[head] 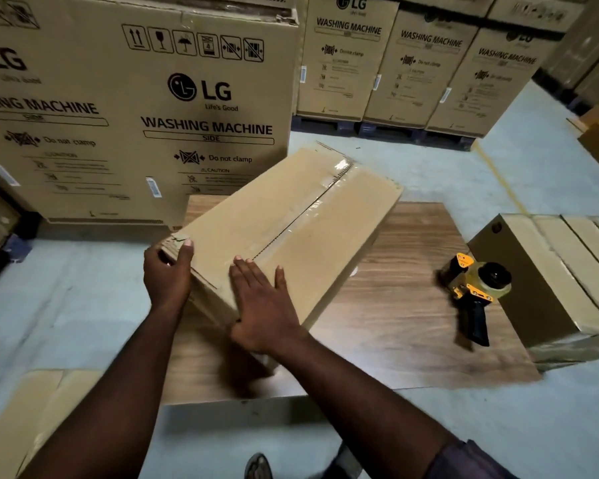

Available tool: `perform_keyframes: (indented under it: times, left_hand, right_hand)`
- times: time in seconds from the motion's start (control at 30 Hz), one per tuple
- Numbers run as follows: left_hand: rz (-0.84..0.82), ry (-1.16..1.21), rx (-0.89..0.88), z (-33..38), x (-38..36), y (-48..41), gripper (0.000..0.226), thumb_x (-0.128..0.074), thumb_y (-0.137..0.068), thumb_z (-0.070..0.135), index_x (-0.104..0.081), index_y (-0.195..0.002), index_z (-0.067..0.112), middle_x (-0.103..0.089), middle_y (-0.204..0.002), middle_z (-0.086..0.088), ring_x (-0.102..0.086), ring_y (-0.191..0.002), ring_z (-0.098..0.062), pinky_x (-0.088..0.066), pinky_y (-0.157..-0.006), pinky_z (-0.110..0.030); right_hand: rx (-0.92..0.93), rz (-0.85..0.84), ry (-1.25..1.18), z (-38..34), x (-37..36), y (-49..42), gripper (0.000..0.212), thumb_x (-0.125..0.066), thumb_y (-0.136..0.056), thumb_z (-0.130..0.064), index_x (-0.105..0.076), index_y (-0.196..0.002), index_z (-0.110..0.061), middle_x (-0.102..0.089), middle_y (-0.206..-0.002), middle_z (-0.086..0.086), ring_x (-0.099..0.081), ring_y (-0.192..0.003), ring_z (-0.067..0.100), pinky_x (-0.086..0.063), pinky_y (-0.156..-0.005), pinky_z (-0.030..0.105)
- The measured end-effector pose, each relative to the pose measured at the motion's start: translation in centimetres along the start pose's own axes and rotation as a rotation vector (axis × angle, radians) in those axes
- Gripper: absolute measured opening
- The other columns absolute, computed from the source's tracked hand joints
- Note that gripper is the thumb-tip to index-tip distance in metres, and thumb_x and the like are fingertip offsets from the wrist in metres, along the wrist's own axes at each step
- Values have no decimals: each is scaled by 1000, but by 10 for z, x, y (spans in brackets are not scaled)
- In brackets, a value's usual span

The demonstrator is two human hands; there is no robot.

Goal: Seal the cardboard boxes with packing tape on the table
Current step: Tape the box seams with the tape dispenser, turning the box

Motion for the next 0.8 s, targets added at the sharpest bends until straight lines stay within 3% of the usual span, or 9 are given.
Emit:
perform_keyframes:
  times: [0.17,0.4,0.67,0.73,0.8]
  left_hand:
    - [-8,-11,-43,-2,5,21,53,-74,-87,46,-56,-125,14,-65,-123,-4,-61,-107,-16,-44,-89,-26]
    - [-108,-9,-65,-2,-42,89,48,-78,-84,45,-53,-112,15,-63,-106,-3,-60,-93,-18,-43,-81,-27]
    - [-245,-94,-121,8,-91,169,49,-77,-78,55,-52,-99,19,-61,-94,1,-58,-82,-17,-39,-73,-28]
    - [-271,-115,-125,12,-101,183,51,-75,-76,60,-53,-99,19,-61,-93,4,-59,-81,-16,-40,-72,-29]
    - [-267,-149,-138,15,-105,192,53,-73,-75,63,-53,-99,20,-62,-92,5,-60,-81,-16,-41,-72,-30]
  right_hand:
    - [-76,16,13,34,6,5,107,-64,-76,-45,-7,-162,-15,1,-170,0,1,-156,17,3,-122,59]
    - [-223,20,-26,114,34,41,101,-64,-74,-22,-14,-162,-24,-8,-169,-12,0,-157,18,2,-123,58]
    - [-66,-119,57,205,54,93,113,-63,-67,-12,-6,-162,-27,5,-169,-15,11,-155,13,1,-124,55]
    - [-62,-161,73,221,53,101,115,-71,-71,-19,0,-162,-27,12,-168,-14,17,-154,13,5,-123,51]
    - [-61,-142,51,230,52,107,114,-75,-77,-45,-2,-162,-28,12,-168,-15,16,-154,13,5,-122,49]
Point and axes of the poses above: each hand's wrist, its own y-axis away from the middle knuckle, its own x-axis out of the back of the hand, z = x × y, the point moved 8 cm from there along -y, towards the middle knuckle
